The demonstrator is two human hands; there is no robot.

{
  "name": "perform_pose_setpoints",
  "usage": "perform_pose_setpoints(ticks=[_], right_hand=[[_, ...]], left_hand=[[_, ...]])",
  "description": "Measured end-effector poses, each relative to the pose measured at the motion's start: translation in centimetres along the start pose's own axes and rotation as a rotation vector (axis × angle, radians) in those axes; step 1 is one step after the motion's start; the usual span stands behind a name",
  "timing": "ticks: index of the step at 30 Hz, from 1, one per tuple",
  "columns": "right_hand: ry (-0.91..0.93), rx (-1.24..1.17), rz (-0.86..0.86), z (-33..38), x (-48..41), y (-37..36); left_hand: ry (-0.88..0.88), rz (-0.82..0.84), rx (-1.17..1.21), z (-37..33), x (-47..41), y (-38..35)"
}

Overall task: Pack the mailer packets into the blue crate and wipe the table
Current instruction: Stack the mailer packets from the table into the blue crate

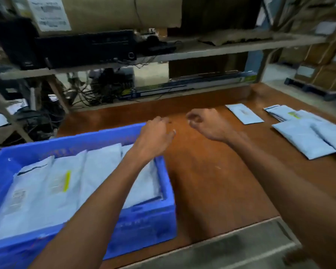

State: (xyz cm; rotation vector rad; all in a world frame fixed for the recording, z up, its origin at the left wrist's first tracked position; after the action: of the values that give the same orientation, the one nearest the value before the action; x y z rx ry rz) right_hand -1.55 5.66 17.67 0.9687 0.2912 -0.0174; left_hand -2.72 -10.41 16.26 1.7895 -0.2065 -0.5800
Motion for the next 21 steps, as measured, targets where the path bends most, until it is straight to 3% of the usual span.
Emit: perform_pose_setpoints(ticks=[5,9,15,21], right_hand=[[-0.335,0.122,0.053,-21.8,8.5,5.7],[-0.554,0.144,-0.024,-35.5,14.3,11.0],[-0.629,0.382,-0.118,-48.4,15.0,18.7],[-0.755,0.315,-0.04,-57.6,12.4,18.1]], left_hand=[[-0.144,0.257,0.073,-19.1,-4.7,-12.6],[-0.15,0.379,0.097,-29.0,-8.4,-20.8],[-0.076,0.423,0.015,-34.2,-17.5,-28.1],[-0.047,0.329,-0.065,-33.7,-26.5,-33.3]])
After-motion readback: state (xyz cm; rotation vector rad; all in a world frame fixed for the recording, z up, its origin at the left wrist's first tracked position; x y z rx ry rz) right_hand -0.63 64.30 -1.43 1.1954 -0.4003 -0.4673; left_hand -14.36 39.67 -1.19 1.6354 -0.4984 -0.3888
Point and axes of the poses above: each hand's wrist, its own x-axis away from the middle knuckle, its own y-axis out of the back of the hand, z = x × y, the point moved 8 cm from there along -x, towards the middle knuckle, and after that the axes turned 6 degrees about -x, right-handed, at the moved point
